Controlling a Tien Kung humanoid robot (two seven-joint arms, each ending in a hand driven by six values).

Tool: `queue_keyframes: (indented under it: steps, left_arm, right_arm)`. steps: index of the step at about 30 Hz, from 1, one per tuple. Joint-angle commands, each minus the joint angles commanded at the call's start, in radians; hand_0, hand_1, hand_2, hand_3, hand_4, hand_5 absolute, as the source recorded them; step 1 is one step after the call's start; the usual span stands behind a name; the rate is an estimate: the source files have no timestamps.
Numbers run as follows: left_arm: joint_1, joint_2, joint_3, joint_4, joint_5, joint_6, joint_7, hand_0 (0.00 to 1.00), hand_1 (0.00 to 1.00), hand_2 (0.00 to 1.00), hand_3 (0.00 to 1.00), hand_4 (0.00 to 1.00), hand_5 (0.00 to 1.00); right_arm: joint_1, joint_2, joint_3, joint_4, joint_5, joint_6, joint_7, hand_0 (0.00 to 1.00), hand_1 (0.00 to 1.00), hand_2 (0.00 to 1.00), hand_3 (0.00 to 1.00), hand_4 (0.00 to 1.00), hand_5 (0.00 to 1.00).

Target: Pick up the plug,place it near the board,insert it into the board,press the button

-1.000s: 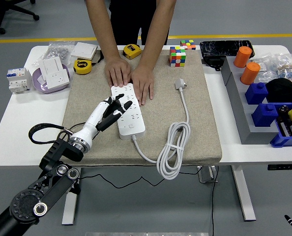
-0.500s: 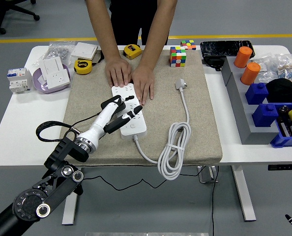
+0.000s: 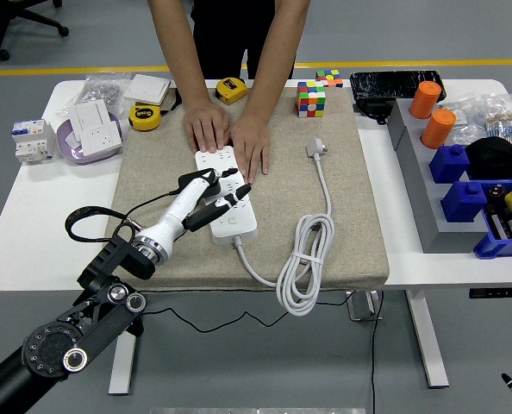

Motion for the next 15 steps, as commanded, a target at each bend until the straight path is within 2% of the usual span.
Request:
queue_keyframes:
  steps: [10,15]
  left_arm:
    - [-0.013,0.005,0.015,-0.011,0.030,0.001,0.009,0.971,0.981,0.943,0.897,0.998,0.998]
    - [-0.017,0.005,-0.006,-0.048,0.147,0.012,0.026,0.971,0.981,0.943,0.897,0.998,0.998]
  right_arm:
    - [-0.003,0.000,0.001,0.000,-0.003,0.001,0.000,0.953,0.903,0.860,0.874,0.998,0.998]
    - [-0.005,-0.002,0.003,0.000,-0.005,0.001,-0.001,0.953,0.903,0.860,0.874,0.998,0.998]
